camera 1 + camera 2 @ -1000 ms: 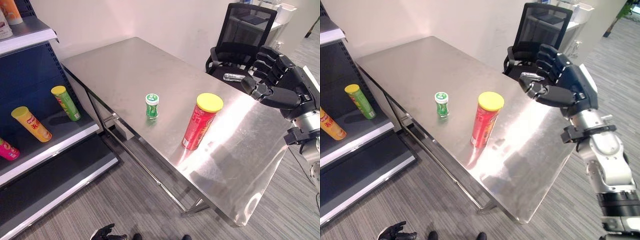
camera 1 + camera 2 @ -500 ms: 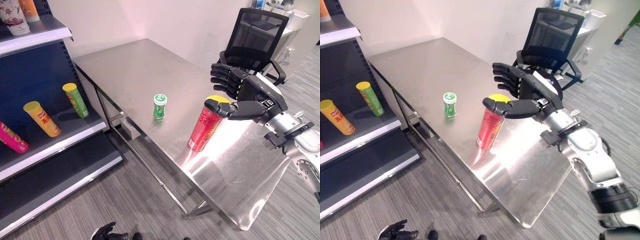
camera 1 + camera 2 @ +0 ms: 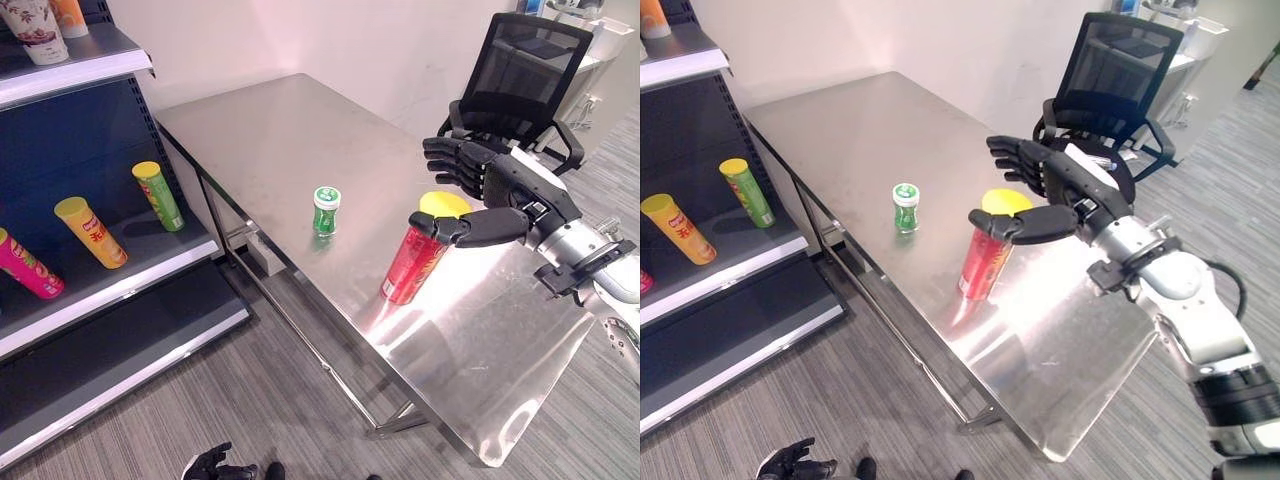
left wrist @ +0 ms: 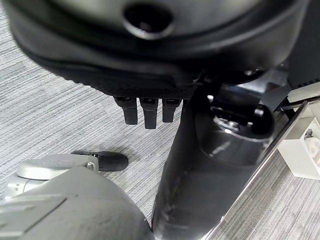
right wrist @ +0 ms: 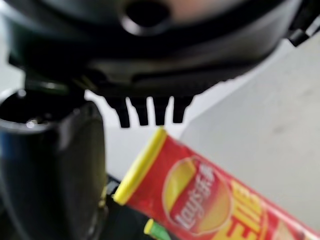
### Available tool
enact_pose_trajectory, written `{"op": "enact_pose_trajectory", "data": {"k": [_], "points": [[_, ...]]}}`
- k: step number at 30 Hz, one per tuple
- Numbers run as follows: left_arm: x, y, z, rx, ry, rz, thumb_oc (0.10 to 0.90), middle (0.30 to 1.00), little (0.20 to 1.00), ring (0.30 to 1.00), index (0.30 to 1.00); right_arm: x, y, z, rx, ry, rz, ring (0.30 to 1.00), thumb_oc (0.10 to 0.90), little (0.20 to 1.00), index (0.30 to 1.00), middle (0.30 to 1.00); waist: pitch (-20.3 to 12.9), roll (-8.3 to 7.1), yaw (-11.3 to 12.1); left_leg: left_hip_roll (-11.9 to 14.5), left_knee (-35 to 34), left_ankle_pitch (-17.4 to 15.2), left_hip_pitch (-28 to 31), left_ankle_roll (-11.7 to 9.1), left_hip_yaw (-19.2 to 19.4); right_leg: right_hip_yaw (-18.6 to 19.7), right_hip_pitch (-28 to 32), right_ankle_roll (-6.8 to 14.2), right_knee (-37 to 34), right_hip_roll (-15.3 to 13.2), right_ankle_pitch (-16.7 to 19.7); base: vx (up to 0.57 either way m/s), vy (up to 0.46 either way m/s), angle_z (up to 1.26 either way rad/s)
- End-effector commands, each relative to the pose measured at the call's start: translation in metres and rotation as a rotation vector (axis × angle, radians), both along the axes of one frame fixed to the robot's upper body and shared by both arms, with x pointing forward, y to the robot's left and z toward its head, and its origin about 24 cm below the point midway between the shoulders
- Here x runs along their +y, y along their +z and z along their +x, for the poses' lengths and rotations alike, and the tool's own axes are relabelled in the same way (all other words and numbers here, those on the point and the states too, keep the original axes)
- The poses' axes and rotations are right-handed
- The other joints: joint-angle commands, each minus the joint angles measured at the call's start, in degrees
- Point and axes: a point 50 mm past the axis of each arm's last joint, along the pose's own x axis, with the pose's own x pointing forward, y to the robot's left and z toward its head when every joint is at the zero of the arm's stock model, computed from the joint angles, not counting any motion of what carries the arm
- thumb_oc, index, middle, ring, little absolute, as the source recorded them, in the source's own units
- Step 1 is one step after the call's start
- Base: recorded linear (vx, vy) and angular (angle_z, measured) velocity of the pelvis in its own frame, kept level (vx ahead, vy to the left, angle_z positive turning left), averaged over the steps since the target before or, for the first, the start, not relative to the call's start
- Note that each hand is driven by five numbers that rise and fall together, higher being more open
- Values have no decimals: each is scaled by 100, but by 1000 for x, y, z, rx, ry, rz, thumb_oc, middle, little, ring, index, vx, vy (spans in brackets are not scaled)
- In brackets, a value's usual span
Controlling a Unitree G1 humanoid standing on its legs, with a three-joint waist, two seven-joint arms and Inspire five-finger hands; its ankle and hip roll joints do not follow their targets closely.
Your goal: Put the goods on the table back onto the shelves and tidy them up.
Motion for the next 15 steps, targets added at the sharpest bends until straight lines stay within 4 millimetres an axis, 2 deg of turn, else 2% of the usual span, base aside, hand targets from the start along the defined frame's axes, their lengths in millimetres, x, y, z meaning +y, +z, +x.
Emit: {"op": "enact_pose_trajectory", "data": {"k": [1, 15], "points": [[-1, 1, 7, -12, -93, 16, 800, 900, 900, 900, 900, 9, 49, -3, -181, 43, -82, 900, 800, 900, 900, 900, -276, -19, 170, 101, 14, -229, 57, -238, 369, 61, 248, 364, 35, -95, -374, 0, 0, 0], [-1, 2, 6, -11, -99, 10, 800, 900, 900, 900, 900, 11, 37, -1, -94, 66, -154, 900, 800, 900, 900, 900, -232, -60, 174, 113, 14, -222, 56, -240, 382, 66, 243, 373, 35, -105, -357, 0, 0, 0]]}}
